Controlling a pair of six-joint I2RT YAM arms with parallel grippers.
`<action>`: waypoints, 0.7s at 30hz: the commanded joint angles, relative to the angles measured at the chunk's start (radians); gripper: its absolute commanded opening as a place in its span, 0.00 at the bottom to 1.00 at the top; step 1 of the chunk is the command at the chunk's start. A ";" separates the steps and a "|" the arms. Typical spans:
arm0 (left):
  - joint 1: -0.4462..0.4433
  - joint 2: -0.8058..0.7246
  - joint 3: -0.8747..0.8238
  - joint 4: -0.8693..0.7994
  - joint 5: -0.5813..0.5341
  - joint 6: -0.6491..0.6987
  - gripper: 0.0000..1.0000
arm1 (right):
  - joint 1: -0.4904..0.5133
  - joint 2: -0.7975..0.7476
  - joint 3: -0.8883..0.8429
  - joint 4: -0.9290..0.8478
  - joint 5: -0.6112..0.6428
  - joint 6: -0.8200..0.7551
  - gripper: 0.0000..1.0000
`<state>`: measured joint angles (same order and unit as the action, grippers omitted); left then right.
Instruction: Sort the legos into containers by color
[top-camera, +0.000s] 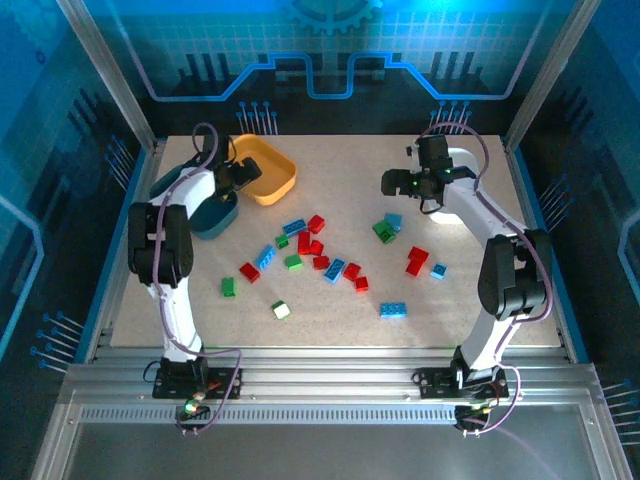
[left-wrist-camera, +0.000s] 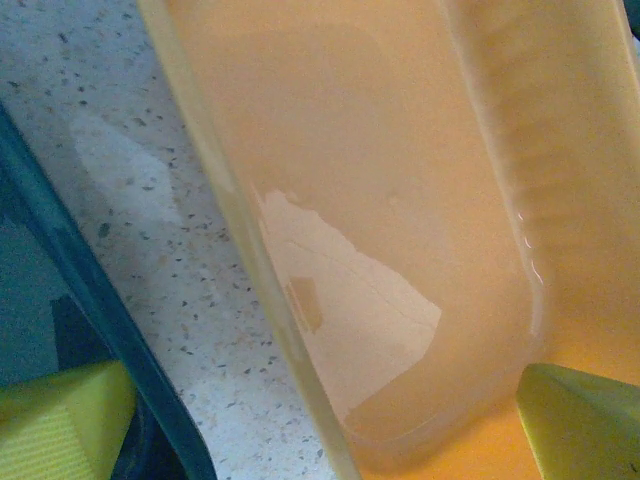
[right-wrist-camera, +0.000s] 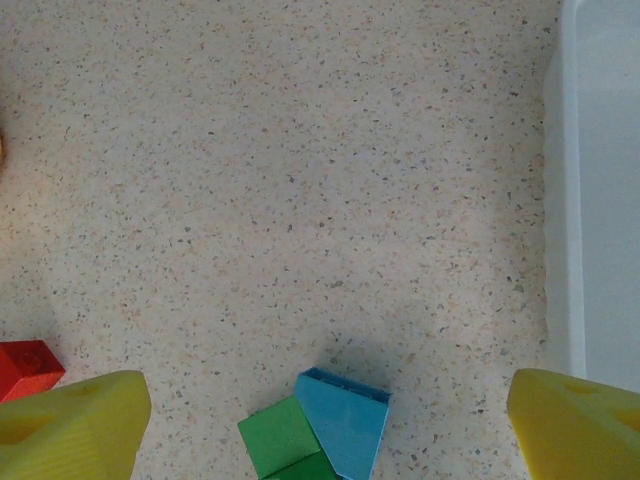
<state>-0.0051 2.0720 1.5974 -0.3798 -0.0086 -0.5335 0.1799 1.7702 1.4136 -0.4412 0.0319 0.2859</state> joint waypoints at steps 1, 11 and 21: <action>-0.023 0.053 0.093 -0.060 0.022 0.042 0.99 | -0.009 0.002 0.007 0.009 -0.032 -0.014 0.94; -0.064 0.094 0.157 -0.205 -0.082 0.114 0.87 | -0.062 0.048 0.032 -0.013 -0.034 -0.005 0.91; -0.087 0.094 0.160 -0.245 -0.137 0.173 0.69 | -0.101 0.165 0.128 -0.093 0.022 -0.034 0.86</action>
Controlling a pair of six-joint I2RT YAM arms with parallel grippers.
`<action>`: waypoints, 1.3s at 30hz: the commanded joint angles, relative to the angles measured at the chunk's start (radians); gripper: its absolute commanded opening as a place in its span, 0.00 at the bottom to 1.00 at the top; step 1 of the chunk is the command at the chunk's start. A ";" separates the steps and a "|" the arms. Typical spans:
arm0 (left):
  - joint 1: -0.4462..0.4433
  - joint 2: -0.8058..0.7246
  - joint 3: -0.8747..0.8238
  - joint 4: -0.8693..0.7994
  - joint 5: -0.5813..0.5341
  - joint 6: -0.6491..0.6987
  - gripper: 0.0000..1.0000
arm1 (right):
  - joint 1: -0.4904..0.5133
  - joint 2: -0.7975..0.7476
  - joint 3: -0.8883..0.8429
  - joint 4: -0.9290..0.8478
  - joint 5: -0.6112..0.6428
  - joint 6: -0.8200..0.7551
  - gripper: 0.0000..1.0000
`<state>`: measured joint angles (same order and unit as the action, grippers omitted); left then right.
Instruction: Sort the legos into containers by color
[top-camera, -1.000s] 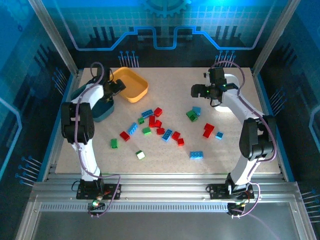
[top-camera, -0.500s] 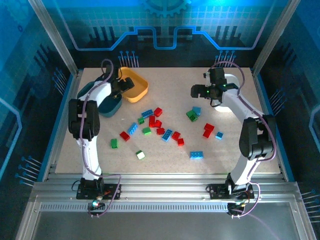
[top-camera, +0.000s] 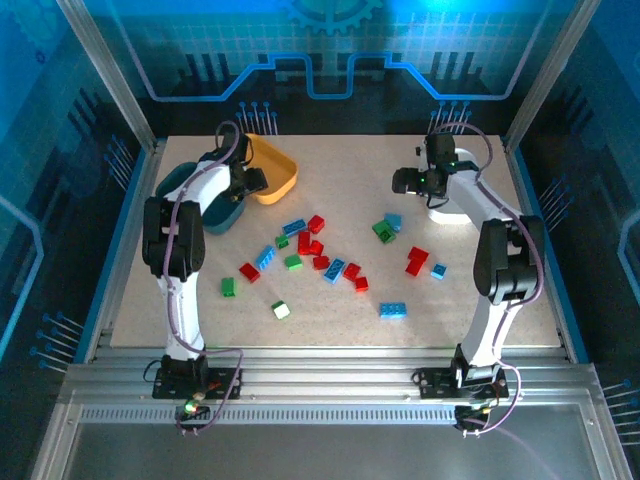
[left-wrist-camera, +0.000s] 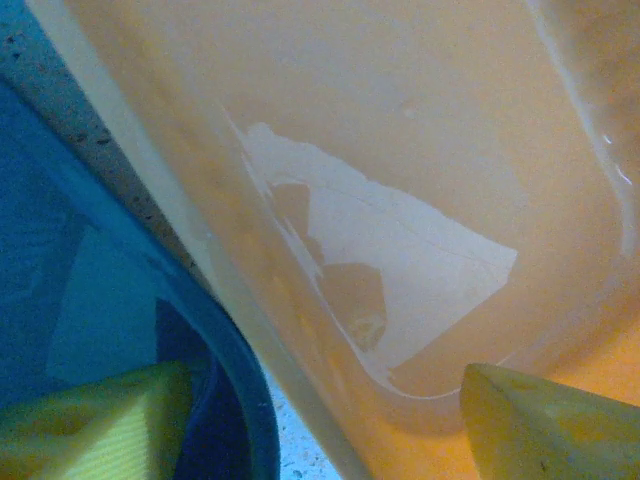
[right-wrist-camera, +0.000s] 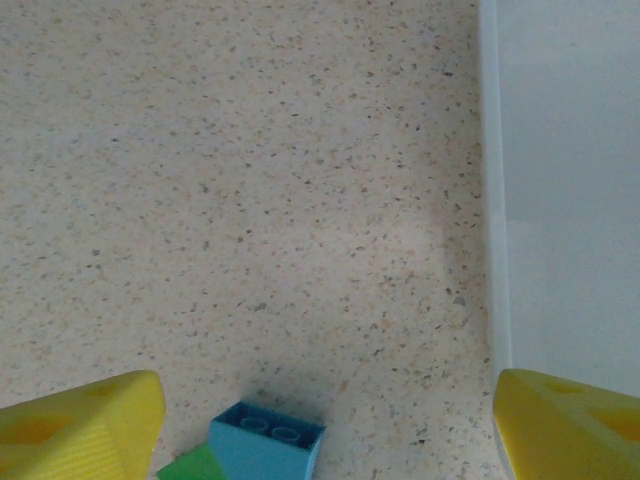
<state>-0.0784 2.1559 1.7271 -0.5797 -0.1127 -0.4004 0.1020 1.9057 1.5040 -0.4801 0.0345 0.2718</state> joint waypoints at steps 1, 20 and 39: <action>-0.015 0.010 0.030 -0.047 -0.034 0.045 0.66 | -0.027 0.038 0.040 -0.057 0.019 -0.022 0.85; -0.072 0.005 0.049 -0.085 -0.073 0.134 0.34 | -0.045 0.143 0.125 -0.112 -0.027 -0.055 0.68; -0.250 0.084 0.192 -0.059 -0.028 0.296 0.26 | -0.065 0.106 0.141 -0.114 0.066 -0.056 0.67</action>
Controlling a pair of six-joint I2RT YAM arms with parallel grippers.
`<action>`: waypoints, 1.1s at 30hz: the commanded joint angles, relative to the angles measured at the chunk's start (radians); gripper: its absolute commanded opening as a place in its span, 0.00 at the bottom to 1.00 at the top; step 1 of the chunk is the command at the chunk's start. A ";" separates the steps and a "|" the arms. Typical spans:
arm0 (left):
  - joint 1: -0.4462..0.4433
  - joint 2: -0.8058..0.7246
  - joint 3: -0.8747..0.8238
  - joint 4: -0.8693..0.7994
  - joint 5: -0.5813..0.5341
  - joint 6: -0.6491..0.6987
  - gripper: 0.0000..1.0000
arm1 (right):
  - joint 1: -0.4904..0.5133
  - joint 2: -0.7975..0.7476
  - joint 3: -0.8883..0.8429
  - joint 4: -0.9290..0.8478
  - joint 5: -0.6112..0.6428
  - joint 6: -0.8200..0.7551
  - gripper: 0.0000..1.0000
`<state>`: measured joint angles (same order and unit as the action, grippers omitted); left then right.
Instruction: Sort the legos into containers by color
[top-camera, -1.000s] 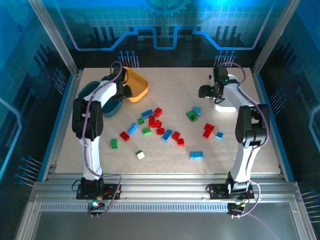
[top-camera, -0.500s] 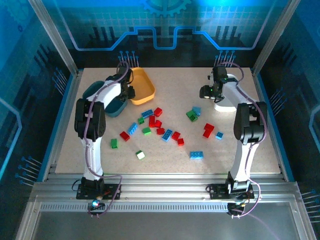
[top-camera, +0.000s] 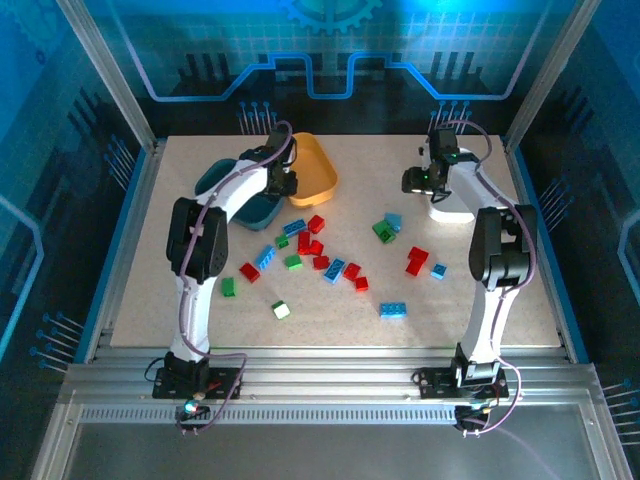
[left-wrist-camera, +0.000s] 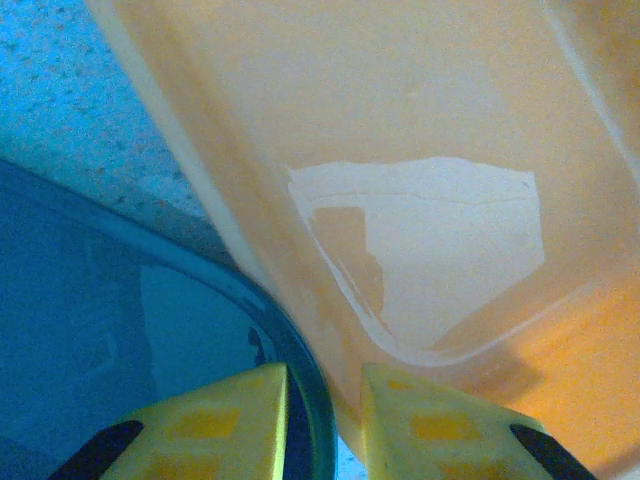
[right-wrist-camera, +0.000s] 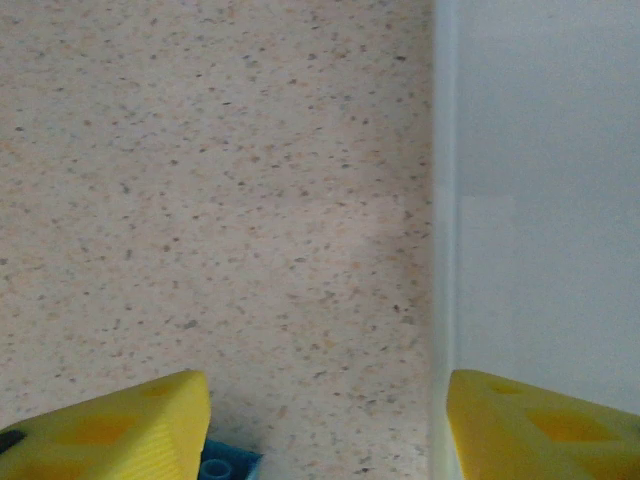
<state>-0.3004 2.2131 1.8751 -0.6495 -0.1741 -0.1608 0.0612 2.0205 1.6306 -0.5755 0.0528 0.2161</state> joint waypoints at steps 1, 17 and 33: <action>-0.039 0.032 0.053 0.009 0.032 0.067 0.26 | -0.024 -0.006 0.012 -0.021 0.061 -0.002 0.67; -0.045 -0.047 0.018 0.030 0.067 0.048 0.70 | -0.003 0.149 0.143 -0.065 0.021 -0.039 0.30; 0.118 -0.081 -0.045 -0.019 0.146 -0.474 0.25 | 0.124 0.334 0.427 -0.089 -0.036 -0.144 0.04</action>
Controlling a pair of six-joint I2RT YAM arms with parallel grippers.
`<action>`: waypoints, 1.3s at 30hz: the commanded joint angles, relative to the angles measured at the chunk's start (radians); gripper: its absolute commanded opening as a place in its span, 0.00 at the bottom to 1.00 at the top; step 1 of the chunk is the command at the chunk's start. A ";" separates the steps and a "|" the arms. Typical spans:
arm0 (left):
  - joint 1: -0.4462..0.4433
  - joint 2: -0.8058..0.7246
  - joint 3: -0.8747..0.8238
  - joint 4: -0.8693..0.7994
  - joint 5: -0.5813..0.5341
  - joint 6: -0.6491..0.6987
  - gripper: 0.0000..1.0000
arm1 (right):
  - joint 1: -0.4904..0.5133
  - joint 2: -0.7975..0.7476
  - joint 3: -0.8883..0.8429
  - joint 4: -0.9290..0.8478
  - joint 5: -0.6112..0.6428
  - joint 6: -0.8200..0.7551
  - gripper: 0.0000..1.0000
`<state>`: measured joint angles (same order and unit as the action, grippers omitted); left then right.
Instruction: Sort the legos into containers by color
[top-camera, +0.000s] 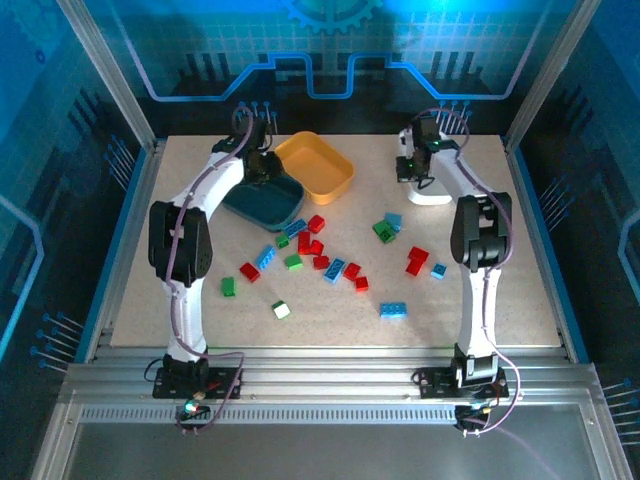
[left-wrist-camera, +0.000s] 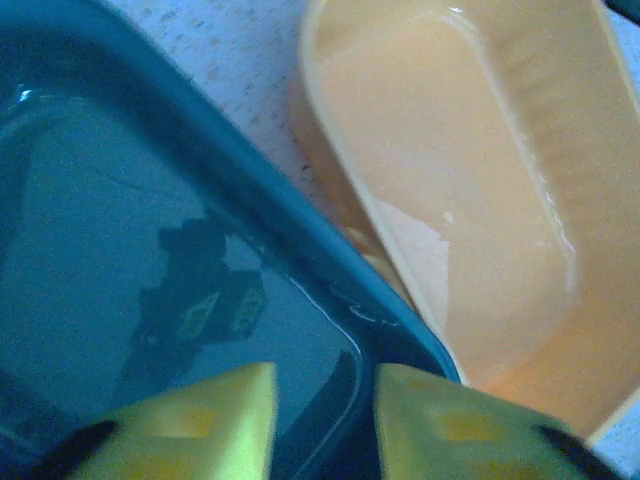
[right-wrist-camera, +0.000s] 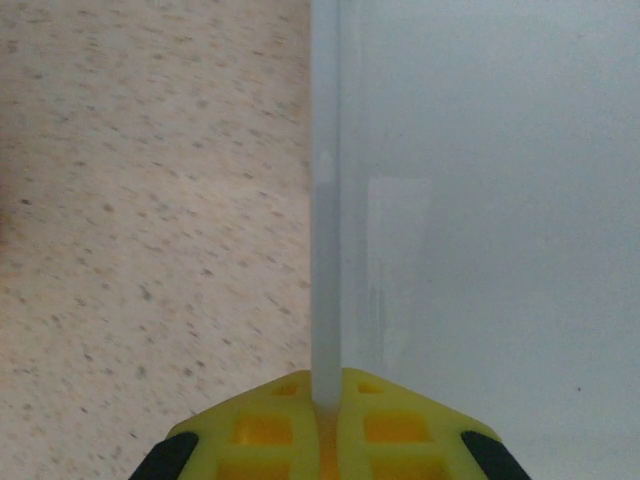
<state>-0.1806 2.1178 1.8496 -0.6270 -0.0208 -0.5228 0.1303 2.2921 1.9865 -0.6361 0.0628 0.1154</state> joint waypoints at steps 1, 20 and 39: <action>0.003 0.017 -0.032 -0.035 -0.014 -0.127 0.23 | 0.070 0.085 0.103 -0.038 -0.047 -0.051 0.04; 0.070 0.249 0.130 -0.131 -0.033 0.075 0.10 | 0.185 0.170 0.288 -0.166 -0.144 -0.099 0.09; 0.040 0.288 0.219 -0.170 -0.029 0.449 0.07 | 0.307 -0.053 -0.084 -0.092 -0.090 0.089 0.09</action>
<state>-0.1360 2.4218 2.0842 -0.7822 -0.0654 -0.1616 0.4046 2.2730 1.9423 -0.7033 0.0032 0.1349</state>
